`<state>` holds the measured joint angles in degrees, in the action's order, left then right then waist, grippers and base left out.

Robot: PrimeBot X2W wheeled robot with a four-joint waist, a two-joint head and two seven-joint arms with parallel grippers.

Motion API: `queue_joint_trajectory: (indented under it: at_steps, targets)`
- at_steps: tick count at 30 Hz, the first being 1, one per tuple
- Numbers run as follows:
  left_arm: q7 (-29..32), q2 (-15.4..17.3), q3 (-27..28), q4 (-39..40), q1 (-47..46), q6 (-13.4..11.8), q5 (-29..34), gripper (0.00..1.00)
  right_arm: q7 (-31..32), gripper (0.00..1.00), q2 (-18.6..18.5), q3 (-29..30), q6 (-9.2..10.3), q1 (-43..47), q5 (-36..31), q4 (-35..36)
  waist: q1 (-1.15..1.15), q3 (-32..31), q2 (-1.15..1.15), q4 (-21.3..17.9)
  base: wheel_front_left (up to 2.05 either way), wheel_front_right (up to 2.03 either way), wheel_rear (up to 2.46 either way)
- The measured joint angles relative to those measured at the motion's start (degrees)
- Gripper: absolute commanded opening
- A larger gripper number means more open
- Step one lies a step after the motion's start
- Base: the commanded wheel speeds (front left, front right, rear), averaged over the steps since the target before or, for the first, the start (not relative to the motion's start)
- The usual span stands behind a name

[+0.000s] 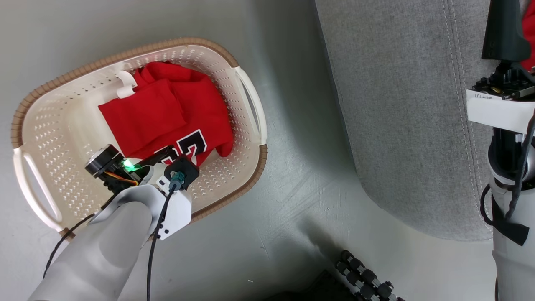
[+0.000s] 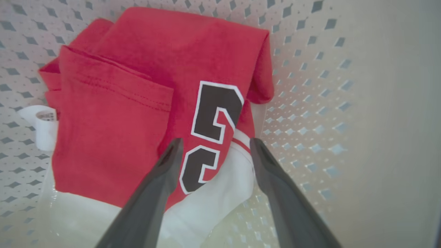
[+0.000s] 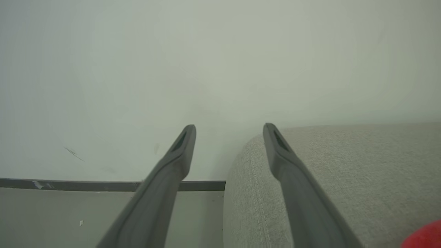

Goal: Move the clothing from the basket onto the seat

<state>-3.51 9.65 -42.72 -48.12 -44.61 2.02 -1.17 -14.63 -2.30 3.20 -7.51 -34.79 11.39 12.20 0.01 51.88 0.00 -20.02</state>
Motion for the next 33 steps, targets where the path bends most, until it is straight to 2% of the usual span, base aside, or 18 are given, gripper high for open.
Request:
queue_joint_trajectory:
  at_steps: [19, 20, 21, 22, 24, 26, 33]
  targets:
    - [0.91, 0.79, -0.05, -6.22, -5.79, 0.18, 0.82, 1.00, 0.00, 1.00, 0.01, -0.14, 0.00, -3.27, 0.65, 0.00, 0.00, 4.87, 0.00, -2.24, 0.00, 0.00, 0.00]
    - [0.91, 0.79, -0.05, -6.49, -6.02, 0.18, 0.82, 0.91, 0.00, 1.00, 0.01, -0.13, 0.00, -3.28, 0.66, -0.02, 0.00, 5.03, 0.00, -2.25, 0.00, 0.00, 0.00]
    - [0.91, 0.77, -0.04, -6.73, -6.32, 0.18, 0.82, 0.78, 0.00, 1.00, 0.01, -0.13, 0.00, -3.30, 0.67, -0.02, 0.00, 5.19, 0.00, -2.26, 0.00, 0.00, 0.00]
    - [0.91, 0.74, 0.00, -6.88, -6.67, 0.18, 0.81, 0.56, 0.00, 1.00, 0.01, -0.13, 0.00, -3.32, 0.70, -0.02, 0.00, 5.33, 0.00, -2.26, 0.00, 0.00, 0.00]
    - [0.90, 0.68, 0.13, -7.15, -7.08, 0.18, 0.81, 0.33, 0.00, 1.00, 0.01, -0.13, 0.00, -3.37, 0.85, -0.02, 0.00, 5.55, 0.00, -2.25, 0.00, 0.00, 0.00]
    - [0.89, 0.48, 0.19, -7.79, -7.64, 0.16, 0.81, 0.00, 0.00, 1.00, 0.01, -0.13, 0.00, -3.51, 1.23, -0.10, 0.00, 5.68, 0.00, -2.25, 0.00, 0.00, 0.00]
    - [-0.41, -0.69, 0.94, -8.38, -8.11, 0.10, 0.57, 0.00, 0.00, 1.00, 0.00, 0.41, 0.00, -4.80, 1.22, -0.16, 0.00, 5.47, 0.00, -1.93, 0.00, 0.00, 0.00]
